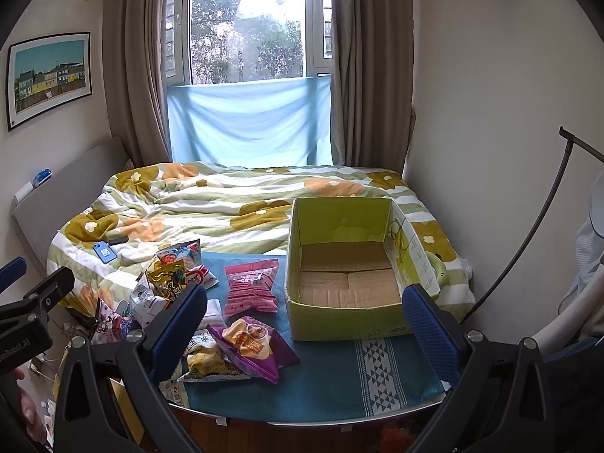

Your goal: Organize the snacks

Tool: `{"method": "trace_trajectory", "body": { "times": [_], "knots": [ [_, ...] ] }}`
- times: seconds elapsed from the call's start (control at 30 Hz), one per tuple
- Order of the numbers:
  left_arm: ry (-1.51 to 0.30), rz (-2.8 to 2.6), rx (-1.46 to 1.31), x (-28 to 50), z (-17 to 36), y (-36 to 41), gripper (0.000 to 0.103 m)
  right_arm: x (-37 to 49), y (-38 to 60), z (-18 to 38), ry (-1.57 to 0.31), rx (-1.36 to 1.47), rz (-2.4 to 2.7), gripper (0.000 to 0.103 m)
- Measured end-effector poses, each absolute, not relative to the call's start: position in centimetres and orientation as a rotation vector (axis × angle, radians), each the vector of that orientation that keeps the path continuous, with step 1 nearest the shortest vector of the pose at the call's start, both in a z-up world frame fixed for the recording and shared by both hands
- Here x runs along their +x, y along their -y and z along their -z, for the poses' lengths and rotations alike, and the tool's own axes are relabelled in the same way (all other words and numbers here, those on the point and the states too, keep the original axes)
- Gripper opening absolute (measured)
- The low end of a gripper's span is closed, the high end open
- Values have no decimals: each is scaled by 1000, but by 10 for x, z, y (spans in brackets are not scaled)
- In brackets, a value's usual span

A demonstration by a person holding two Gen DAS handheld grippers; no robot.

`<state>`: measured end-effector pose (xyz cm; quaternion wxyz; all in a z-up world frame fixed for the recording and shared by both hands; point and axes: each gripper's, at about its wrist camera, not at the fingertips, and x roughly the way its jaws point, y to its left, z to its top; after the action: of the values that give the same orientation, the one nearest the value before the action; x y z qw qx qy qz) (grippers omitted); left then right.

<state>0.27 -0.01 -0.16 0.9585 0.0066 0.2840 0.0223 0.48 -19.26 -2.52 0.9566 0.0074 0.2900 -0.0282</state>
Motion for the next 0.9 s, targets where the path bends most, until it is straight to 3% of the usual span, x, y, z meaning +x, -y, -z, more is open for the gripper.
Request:
{"method": "trace_trajectory", "body": {
  "times": [0.9],
  "knots": [
    [-601,-16,-6,3,6,-4,103,5,194,25,-590,15,60,103]
  ]
}}
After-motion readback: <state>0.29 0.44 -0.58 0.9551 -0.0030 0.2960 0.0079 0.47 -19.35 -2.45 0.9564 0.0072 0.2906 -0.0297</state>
